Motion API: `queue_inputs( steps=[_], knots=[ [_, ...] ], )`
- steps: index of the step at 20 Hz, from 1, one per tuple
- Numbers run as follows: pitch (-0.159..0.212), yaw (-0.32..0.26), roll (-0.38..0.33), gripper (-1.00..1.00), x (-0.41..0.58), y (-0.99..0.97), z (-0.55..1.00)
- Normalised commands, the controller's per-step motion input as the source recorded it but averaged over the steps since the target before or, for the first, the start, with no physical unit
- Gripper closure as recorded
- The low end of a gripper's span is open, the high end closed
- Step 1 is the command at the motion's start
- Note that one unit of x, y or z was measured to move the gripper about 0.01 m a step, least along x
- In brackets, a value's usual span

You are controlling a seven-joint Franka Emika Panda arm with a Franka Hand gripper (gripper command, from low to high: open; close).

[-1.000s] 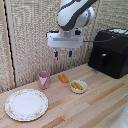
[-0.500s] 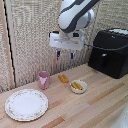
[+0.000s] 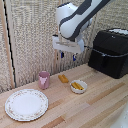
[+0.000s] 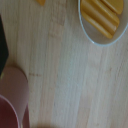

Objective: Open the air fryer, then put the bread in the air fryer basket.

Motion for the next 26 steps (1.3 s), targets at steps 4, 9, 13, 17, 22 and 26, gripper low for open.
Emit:
queue_inputs(
  steps=[4,9,13,17,22,26],
  knots=[
    [-0.138,-0.036,-0.375,-1.0,-0.044,0.0,0.0],
    [-0.154,0.004,-0.375,-1.0,-0.034,-0.15,-0.02],
    [-0.099,0.051,-0.364,-1.0,-0.092,-0.32,-0.27],
    [-0.016,0.062,-0.327,-1.0,-0.137,-0.34,-0.48],
    [-0.011,0.087,-0.276,-1.0,-0.119,-0.41,-0.45],
    [-0.077,0.141,-0.215,-1.0,-0.221,-0.47,-0.33]
  ],
)
